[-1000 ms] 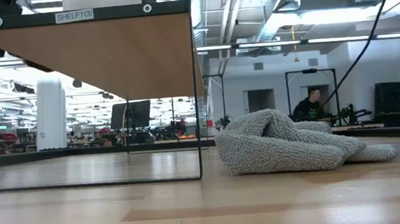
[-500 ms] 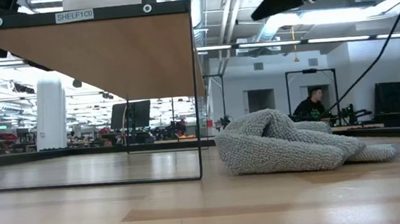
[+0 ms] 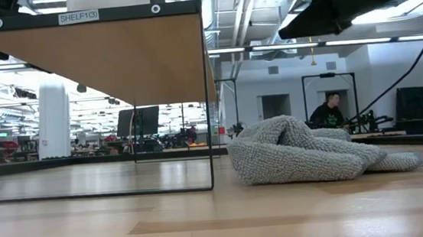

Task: Stack small to large cups/mugs on shelf
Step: Return to Home Position

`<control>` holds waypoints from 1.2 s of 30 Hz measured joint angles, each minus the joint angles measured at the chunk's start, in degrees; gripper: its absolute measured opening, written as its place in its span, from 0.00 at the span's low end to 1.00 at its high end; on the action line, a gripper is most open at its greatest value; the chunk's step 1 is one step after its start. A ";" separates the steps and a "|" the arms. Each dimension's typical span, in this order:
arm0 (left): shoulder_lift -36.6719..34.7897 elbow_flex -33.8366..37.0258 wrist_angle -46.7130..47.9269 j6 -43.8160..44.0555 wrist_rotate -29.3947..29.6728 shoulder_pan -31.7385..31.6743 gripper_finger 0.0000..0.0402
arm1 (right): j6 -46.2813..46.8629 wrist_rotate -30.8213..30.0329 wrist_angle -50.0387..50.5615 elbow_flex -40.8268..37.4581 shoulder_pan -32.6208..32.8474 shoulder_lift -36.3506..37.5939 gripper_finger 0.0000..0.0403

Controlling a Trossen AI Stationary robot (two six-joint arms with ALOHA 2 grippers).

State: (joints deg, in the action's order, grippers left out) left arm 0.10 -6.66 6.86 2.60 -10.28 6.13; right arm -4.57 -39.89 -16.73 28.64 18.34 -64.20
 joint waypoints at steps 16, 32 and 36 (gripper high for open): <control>0.11 0.00 0.02 0.61 -4.00 -6.37 0.30 | -1.50 25.38 -19.13 -15.08 -14.61 9.95 0.31; 0.11 0.00 1.64 0.24 -7.50 -15.20 0.30 | -1.46 46.71 -22.34 -19.08 -33.78 14.88 0.31; 0.11 0.09 1.76 0.58 -8.34 -16.88 0.30 | -0.91 50.12 -22.01 -19.09 -37.85 14.90 0.31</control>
State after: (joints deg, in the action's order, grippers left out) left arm 0.21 -6.57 8.62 3.18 -18.63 -10.75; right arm -5.48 10.23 -38.74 9.55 -19.51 -49.31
